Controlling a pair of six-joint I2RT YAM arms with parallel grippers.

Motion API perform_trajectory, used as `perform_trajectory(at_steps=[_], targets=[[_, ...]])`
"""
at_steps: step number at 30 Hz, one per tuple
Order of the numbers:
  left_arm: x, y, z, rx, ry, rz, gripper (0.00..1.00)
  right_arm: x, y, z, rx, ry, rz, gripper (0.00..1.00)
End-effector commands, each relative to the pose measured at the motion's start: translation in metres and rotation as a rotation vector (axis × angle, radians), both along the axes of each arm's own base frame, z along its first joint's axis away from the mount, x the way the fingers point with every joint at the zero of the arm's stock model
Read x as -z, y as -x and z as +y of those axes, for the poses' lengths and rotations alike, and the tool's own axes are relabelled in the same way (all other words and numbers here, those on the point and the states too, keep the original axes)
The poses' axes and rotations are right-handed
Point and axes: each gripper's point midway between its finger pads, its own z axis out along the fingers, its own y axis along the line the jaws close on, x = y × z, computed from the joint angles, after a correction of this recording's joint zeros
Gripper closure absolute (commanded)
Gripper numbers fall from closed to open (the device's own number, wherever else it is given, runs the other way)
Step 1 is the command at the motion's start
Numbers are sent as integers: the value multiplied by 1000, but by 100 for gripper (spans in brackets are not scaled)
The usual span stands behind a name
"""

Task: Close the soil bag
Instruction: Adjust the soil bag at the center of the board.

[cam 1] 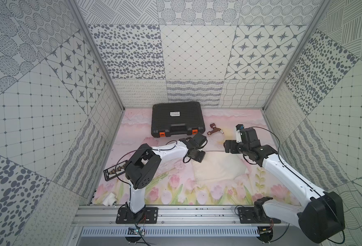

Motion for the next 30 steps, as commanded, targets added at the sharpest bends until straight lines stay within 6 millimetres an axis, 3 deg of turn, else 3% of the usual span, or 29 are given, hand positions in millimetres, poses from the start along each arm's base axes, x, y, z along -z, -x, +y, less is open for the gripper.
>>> perform_trajectory(at_steps=[1, 6, 9, 12, 16, 21, 23, 28, 30], targets=[[-44, -15, 13, 14, 66, -10, 100, -11, -3, 23, -89, 2, -86, 5], [-99, -23, 1, 93, 148, -148, 100, -4, 1, 70, -276, 5, -108, 4], [-130, -25, -3, 154, 172, -228, 100, -15, -3, 93, -392, -44, -162, 3], [-155, -21, -9, 213, 212, -269, 100, -27, -11, 103, -447, -89, -208, 3], [-176, -11, -15, 275, 267, -294, 100, -34, -24, 113, -513, -184, -230, 3], [-185, 0, -21, 326, 318, -284, 100, -38, -26, 139, -620, -289, -249, 7], [-188, 0, -22, 327, 332, -283, 100, -40, -27, 146, -650, -324, -254, 16], [-184, -7, -14, 265, 296, -302, 95, -51, -24, 156, -702, -380, -276, 65], [-185, -13, -4, 193, 275, -328, 76, -54, -26, 154, -682, -377, -285, 86]])
